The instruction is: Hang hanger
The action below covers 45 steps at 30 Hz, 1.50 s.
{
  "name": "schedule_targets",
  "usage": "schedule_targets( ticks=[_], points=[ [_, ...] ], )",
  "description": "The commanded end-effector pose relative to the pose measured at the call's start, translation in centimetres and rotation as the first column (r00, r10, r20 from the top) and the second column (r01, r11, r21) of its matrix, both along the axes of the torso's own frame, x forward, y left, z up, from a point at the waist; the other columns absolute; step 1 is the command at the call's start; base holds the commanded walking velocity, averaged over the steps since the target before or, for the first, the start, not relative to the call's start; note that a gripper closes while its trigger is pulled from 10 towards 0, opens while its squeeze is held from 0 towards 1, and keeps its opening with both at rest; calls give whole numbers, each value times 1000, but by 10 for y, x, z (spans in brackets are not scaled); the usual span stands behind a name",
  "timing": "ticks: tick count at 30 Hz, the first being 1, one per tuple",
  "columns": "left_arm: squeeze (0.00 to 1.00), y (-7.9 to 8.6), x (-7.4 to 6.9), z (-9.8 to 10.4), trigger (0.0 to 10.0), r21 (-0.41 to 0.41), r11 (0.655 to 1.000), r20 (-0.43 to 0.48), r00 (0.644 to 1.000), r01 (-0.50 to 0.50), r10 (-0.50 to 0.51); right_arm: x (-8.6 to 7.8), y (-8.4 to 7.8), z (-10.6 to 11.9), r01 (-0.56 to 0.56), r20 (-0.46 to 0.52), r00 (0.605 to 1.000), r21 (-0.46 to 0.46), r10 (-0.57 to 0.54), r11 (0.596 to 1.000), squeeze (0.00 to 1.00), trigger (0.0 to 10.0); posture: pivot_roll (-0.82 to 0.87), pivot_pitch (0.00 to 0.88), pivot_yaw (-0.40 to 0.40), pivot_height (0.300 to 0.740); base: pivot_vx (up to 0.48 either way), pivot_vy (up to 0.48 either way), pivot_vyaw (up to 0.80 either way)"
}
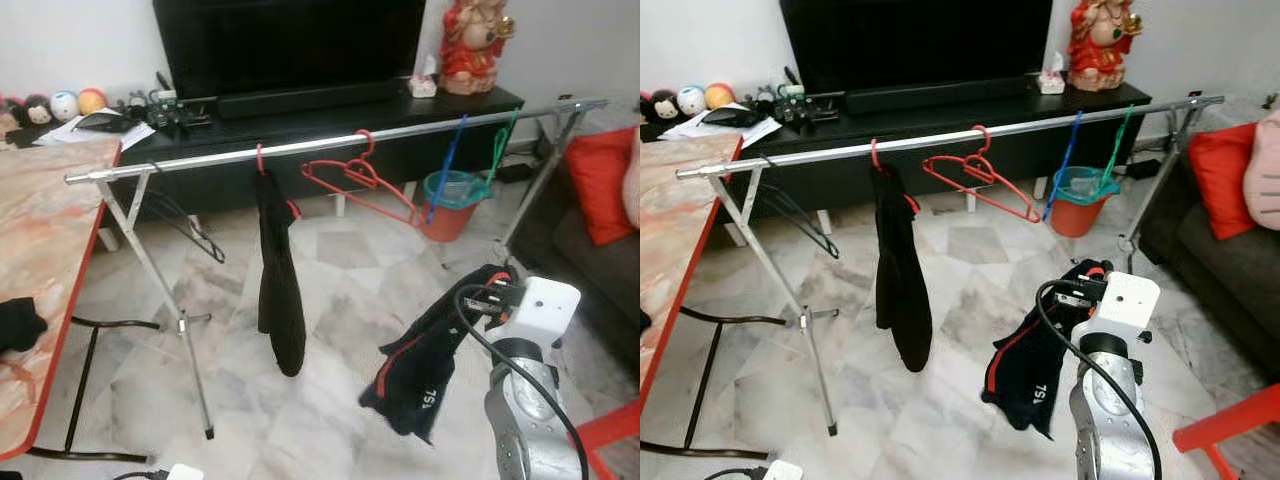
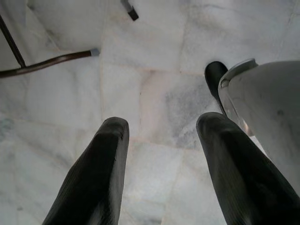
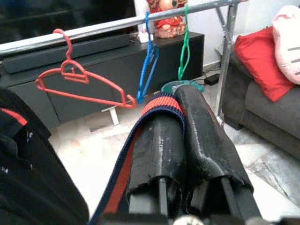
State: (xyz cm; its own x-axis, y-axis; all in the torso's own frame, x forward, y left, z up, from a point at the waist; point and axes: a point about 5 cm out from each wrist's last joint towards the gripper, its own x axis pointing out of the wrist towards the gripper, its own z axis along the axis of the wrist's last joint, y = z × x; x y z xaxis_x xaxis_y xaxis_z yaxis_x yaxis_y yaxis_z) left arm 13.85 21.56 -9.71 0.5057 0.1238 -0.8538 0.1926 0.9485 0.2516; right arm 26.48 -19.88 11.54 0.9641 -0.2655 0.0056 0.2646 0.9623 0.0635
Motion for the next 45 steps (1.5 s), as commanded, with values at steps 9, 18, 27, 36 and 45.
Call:
schedule_targets(
  ticks=[9, 18, 27, 36, 45],
  points=[
    [0, 0, -3, -1, 10000, 5, 1000, -14, 1000, 23, -23, 0, -2, 6, 2, 19, 1000, -25, -1, 1000, 0, 10000, -141, 0, 24, 740, 0, -384, -100],
    [0, 0, -4, -1, 10000, 4, 1000, -15, 1000, 24, -24, 1, 0, 6, -3, 23, 1000, -22, 4, 1000, 0, 10000, -144, 0, 24, 740, 0, -398, 533],
    [0, -1, -4, -2, 10000, 1, 1000, -16, 999, 28, -28, 1, -4, 6, 8, 23, 1000, -28, -7, 1000, 0, 10000, -153, 0, 25, 740, 0, -393, 0],
    [0, -4, -2, -1, 10000, -15, 1000, -5, 1000, 24, -24, 3, -8, 3, 21, 14, 1000, -15, -21, 1000, 0, 10000, -143, 0, 12, 740, 0, -270, 0],
    [0, -8, 21, 10, 10000, -54, 997, 175, 983, -48, 57, 1, -16, -8, 29, -17, 999, -25, -30, 999, 0, 10000, -133, 0, 1, 740, 0, 0, 0]
  ],
)
